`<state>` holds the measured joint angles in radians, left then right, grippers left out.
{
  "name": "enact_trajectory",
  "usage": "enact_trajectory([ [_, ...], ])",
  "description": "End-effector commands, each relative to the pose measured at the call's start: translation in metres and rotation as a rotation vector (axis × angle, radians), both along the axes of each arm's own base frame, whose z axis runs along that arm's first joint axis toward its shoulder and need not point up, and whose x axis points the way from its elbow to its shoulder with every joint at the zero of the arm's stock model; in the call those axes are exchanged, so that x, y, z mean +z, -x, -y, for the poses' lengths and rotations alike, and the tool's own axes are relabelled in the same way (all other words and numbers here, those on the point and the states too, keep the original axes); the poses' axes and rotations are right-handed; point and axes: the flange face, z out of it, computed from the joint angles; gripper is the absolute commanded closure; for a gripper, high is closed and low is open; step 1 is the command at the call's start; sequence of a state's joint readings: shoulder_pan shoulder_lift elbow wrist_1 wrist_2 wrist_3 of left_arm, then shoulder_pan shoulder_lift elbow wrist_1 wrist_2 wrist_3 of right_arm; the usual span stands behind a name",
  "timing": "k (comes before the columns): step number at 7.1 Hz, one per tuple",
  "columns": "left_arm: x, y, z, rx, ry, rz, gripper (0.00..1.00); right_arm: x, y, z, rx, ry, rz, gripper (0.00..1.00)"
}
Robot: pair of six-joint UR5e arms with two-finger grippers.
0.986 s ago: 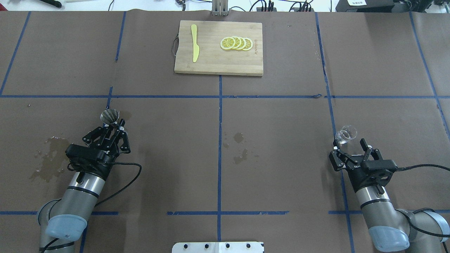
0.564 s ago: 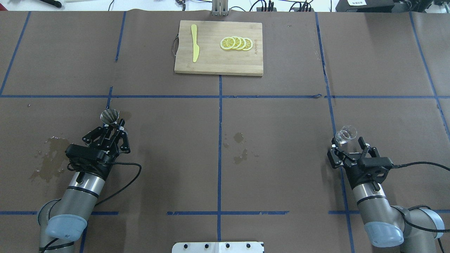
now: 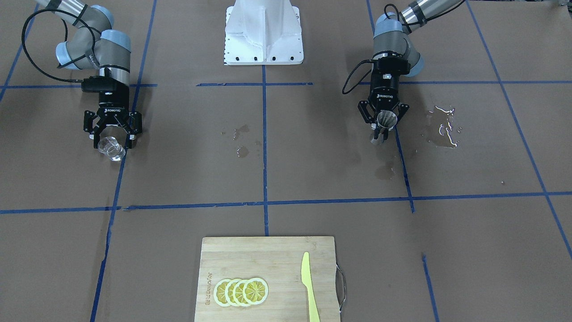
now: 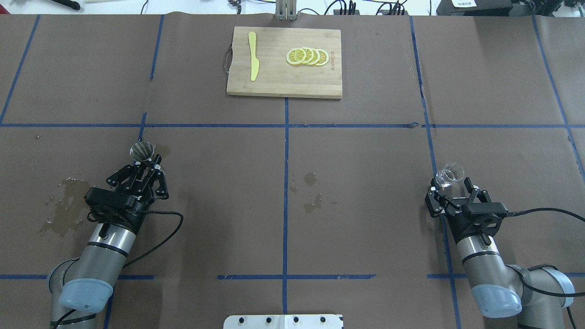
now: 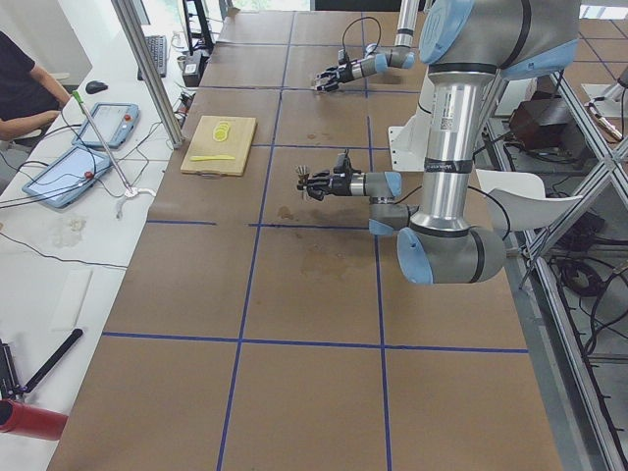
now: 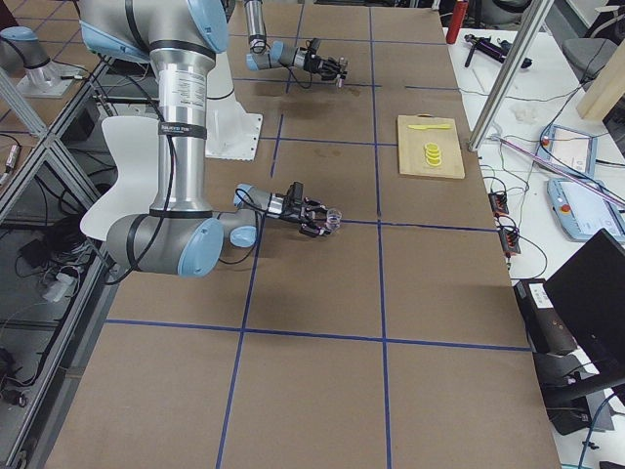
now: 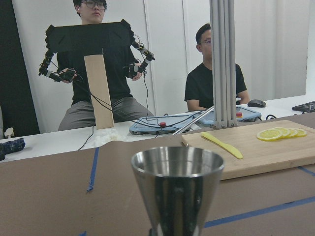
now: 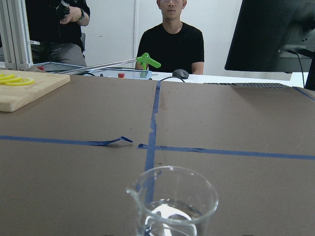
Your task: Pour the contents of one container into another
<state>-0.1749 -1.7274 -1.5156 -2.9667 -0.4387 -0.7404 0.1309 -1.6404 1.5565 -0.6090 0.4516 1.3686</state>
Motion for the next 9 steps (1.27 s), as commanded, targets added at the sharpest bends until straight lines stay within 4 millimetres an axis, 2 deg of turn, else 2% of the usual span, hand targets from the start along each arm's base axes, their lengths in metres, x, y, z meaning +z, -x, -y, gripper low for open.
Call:
enact_trajectory([
  [1, 0.0014, -0.0004, 0.0001, 0.000, 0.001, 0.003, 1.00, 0.0008, -0.0010, 0.0027, -0.001, 0.006, -0.001, 0.12],
  [4, 0.0014, -0.0004, 0.0001, 0.000, 0.001, 0.003, 1.00, -0.0024, 0.0008, 0.0056, -0.002, 0.007, 0.000, 0.14],
  [7, 0.0021, -0.0006, 0.0001, 0.000, 0.001, 0.003, 1.00, -0.0023, 0.0005, 0.0062, -0.004, 0.007, -0.007, 0.23],
  [8, 0.0021, -0.0006, 0.0001, 0.000, 0.001, 0.004, 1.00, -0.0022, -0.0003, 0.0074, -0.002, 0.007, -0.007, 0.32],
  [9, 0.0022, -0.0011, -0.0005, 0.000, 0.001, 0.006, 1.00, -0.0022, -0.0008, 0.0081, 0.000, 0.007, -0.007, 0.51],
])
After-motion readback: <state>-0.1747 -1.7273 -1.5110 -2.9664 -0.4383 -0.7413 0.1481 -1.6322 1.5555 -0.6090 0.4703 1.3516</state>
